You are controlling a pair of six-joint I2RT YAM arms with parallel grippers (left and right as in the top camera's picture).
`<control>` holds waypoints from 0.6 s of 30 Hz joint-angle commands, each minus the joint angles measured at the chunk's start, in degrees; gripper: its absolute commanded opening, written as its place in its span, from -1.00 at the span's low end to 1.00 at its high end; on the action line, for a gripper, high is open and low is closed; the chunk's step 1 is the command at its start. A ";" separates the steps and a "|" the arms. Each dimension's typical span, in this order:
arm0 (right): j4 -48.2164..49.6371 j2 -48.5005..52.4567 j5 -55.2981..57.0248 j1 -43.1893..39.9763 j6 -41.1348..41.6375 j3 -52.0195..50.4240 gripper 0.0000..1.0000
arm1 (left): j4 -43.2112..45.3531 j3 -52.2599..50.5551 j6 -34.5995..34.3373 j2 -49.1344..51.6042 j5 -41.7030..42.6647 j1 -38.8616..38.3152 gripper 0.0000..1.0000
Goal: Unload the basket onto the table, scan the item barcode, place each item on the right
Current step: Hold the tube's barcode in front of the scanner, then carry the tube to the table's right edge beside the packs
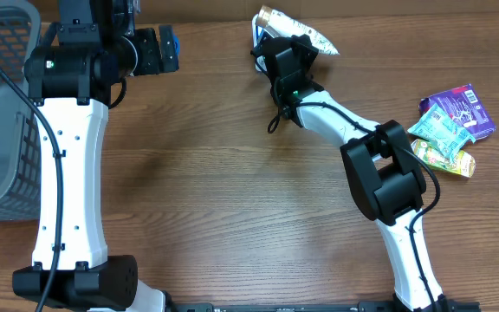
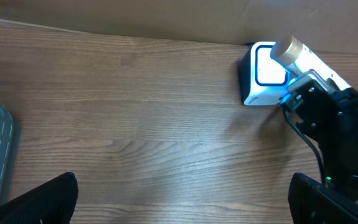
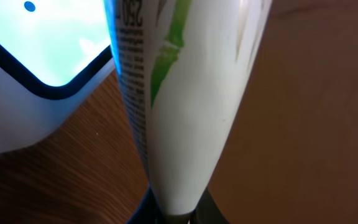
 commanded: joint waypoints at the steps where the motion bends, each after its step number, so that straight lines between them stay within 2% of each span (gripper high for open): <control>1: -2.43 -10.95 1.55 2.23 3.02 1.33 -0.93 | 0.00 0.76 1.05 0.46 -0.02 -0.02 1.00; 7: -21.94 -22.93 -10.95 6.58 20.13 1.33 -0.93 | 0.00 0.76 1.05 0.46 -0.02 -0.02 0.99; 12: -38.16 -33.86 -22.05 8.81 43.47 1.33 -0.93 | 0.00 0.76 1.05 0.46 -0.02 -0.02 1.00; 16: -52.83 -40.92 -33.05 6.84 58.86 1.33 -0.93 | 0.00 0.76 1.05 0.46 -0.04 -0.02 1.00; 18: -59.41 -42.47 -34.03 4.00 65.44 1.33 -0.93 | -0.02 0.76 1.05 0.46 -0.04 -0.02 1.00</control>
